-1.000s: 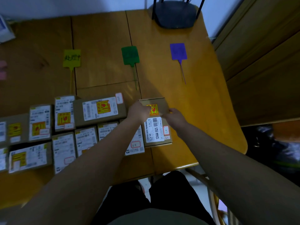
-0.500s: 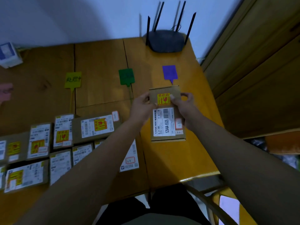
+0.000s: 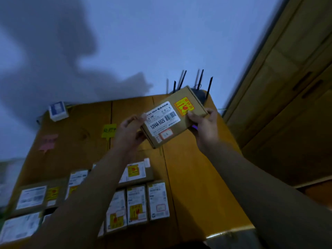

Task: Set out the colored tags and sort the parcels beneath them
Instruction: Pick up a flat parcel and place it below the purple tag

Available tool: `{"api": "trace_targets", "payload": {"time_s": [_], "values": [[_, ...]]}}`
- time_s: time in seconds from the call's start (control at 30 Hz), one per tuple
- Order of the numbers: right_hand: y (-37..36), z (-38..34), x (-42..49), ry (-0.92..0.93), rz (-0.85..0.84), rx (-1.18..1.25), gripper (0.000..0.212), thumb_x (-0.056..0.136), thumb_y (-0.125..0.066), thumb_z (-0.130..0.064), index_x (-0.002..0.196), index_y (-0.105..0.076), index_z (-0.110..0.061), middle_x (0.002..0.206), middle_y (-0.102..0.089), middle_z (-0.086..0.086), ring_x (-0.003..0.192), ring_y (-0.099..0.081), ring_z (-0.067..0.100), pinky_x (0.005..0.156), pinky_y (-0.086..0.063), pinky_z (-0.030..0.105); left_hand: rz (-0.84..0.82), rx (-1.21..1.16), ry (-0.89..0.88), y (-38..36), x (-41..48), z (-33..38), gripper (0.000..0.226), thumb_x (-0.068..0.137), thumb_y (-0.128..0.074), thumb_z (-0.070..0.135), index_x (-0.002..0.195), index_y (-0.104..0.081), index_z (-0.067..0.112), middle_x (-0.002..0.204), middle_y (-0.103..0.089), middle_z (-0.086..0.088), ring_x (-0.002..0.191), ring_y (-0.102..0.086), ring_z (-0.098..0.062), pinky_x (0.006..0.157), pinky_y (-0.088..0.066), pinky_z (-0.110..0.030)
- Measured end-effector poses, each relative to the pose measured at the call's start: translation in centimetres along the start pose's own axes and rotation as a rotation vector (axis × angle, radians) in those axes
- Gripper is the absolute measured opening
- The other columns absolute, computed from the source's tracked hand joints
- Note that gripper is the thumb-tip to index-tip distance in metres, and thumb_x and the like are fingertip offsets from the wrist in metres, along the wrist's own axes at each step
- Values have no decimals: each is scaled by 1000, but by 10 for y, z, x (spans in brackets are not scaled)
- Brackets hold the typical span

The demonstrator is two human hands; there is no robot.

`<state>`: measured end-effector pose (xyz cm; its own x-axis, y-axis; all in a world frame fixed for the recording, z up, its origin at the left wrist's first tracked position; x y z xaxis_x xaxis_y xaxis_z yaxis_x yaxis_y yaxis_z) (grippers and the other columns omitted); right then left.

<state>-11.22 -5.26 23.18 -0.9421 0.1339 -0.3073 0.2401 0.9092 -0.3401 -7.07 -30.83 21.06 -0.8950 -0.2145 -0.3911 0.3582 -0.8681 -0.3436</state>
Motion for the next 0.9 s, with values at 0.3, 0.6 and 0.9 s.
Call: {"api": "trace_targets", "payload": {"time_s": [0.3, 0.6, 0.9], "values": [[-33, 19, -32, 84, -62, -116, 58, 85, -85, -11, 122, -40, -16, 117, -61, 5, 106, -69, 16, 72, -64, 22, 194, 91, -225, 32, -14, 83, 54, 85, -84, 24, 132, -66, 6, 112, -78, -12, 99, -77, -27, 87, -63, -45], [-11, 15, -45, 101, 3, -137, 59, 84, -87, -11, 120, -40, -17, 116, -62, 4, 106, -68, 17, 70, -64, 23, 30, 106, -172, 21, -22, 64, 52, 99, -66, 20, 148, -50, 23, 127, -72, -5, 106, -73, -24, 89, -61, -44], [62, 5, -48, 102, 218, -578, 58, 81, -86, -50, 123, -61, -18, 112, -69, -3, 107, -67, 20, 79, -55, 34, 30, 354, -242, -19, -25, 5, 44, 102, -61, 23, 145, -51, 20, 123, -69, -1, 97, -73, -9, 74, -61, -23]]}}
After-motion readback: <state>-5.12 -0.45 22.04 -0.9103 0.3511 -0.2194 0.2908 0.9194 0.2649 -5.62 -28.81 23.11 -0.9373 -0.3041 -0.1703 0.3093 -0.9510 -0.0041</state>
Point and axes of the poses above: each hand's wrist, its own x-axis towards the middle knuckle, its own y-axis out of the back of the hand, z = x × y, the point moved 9 cm from there along x, towards the middle knuckle
